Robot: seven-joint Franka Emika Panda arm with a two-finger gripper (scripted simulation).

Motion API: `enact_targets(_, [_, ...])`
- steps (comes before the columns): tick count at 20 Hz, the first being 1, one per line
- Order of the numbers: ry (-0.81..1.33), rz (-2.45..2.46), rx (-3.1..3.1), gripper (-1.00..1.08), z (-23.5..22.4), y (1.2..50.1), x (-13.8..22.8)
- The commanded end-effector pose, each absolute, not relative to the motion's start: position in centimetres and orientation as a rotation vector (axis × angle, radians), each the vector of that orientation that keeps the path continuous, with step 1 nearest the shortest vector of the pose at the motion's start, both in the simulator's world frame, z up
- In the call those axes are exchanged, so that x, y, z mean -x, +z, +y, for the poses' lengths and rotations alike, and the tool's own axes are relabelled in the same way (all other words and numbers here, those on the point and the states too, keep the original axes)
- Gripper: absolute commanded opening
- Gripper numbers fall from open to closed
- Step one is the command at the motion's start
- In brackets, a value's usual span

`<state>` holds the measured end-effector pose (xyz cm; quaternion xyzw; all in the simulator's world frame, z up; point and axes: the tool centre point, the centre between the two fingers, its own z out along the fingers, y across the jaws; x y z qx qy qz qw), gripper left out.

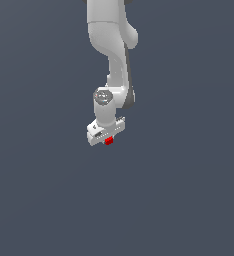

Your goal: Pick up the red cube and move it to a goal position.

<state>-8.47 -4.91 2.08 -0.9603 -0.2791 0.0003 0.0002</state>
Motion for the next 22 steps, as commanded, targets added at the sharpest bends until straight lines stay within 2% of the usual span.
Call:
enact_targets(1, [0.000, -0.876, 3.017, -1.00, -5.1, 2.2, 7.8])
enact_targets(22, [0.000, -0.876, 3.017, -1.00, -8.7, 3.4, -3.6])
